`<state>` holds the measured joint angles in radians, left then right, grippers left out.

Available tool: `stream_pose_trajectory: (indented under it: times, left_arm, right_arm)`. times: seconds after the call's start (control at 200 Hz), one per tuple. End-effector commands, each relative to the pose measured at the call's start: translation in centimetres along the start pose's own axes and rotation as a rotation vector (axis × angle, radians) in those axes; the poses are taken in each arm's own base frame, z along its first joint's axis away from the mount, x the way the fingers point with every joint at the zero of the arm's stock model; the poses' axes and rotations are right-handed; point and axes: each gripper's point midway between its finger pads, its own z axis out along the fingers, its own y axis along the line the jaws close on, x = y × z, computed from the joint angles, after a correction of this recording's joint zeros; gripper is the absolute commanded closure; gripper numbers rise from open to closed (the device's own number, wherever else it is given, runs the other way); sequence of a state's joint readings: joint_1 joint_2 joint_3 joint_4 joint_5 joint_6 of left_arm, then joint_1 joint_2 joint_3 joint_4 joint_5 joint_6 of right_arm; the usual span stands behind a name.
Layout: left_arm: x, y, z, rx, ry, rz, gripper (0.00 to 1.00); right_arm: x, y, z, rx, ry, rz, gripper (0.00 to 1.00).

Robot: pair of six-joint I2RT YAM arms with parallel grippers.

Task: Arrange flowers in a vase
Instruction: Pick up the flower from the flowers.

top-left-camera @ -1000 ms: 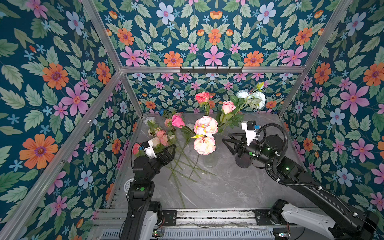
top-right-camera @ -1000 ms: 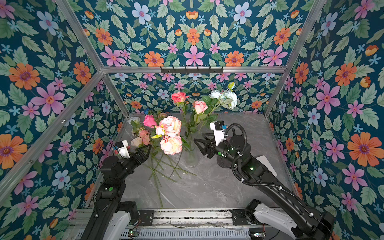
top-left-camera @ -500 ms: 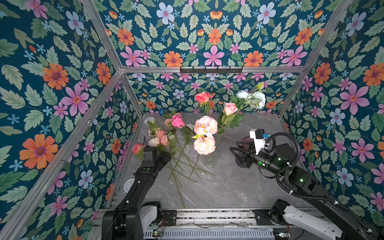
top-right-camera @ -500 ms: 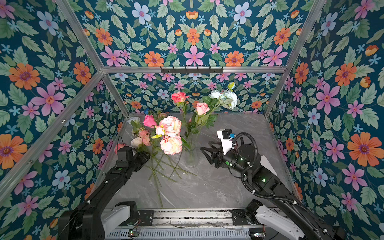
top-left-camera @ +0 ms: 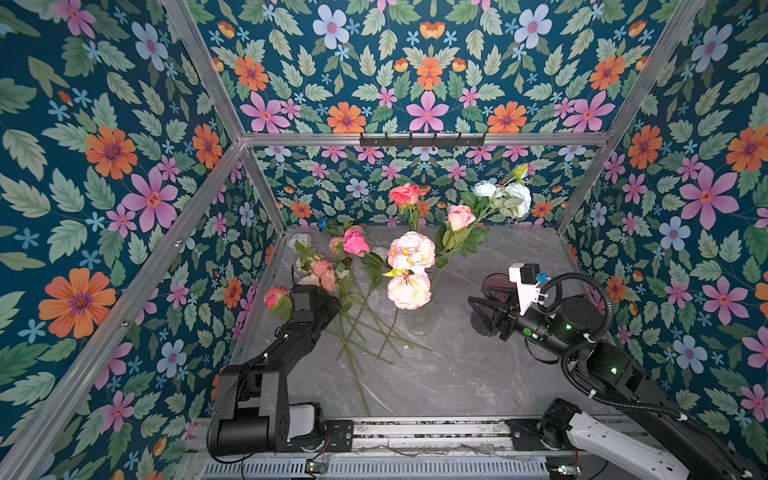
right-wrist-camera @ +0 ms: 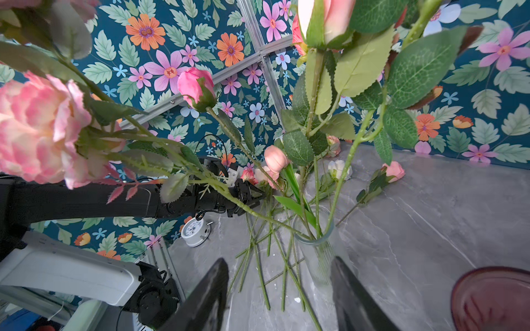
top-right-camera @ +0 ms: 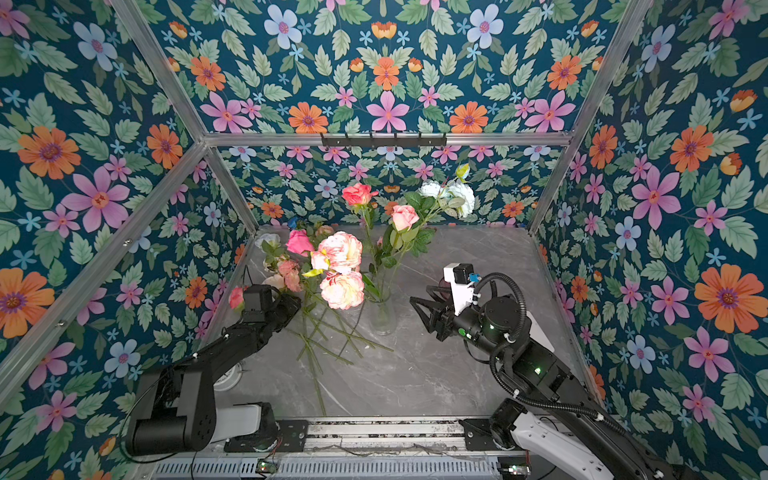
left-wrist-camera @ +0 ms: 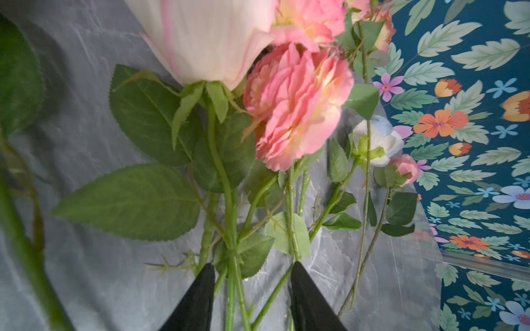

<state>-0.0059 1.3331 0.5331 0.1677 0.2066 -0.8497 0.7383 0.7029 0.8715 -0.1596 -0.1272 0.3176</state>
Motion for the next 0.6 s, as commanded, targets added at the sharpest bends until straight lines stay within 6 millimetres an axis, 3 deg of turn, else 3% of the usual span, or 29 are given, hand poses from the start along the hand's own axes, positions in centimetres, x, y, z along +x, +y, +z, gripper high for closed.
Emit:
stream_pose_trajectory:
  times: [0.0,0.3,0.42,0.535,0.595]
  left_arm:
    - [-0.9,0.0,0.6,-0.009,-0.039,0.003,0.58]
    - [-0.9,1.2,2.4,-0.060,-0.034,0.008,0.68]
    - [-1.0,1.3,2.9,-0.068,-0.033,0.006,0.80]
    - [-1.0,1.5,3.1,-0.077,-0.029,0.011,0.82]
    - [-1.1,1.4,3.0,-0.076,-0.034,0.008,0.90]
  right_arm:
    - [-0.3,-0.3,-0.1,0.016,-0.016,-0.016,0.43]
    - [0.0,-0.5,-0.1,0.025,-0.011,-0.020,0.43]
    - [0.0,-0.6,-0.2,0.032,-0.010,-0.023,0.44]
    - [0.0,-0.6,-0.2,0.031,-0.011,-0.025,0.43]
    - [0.1,-0.7,-0.2,0.035,-0.010,-0.024,0.43]
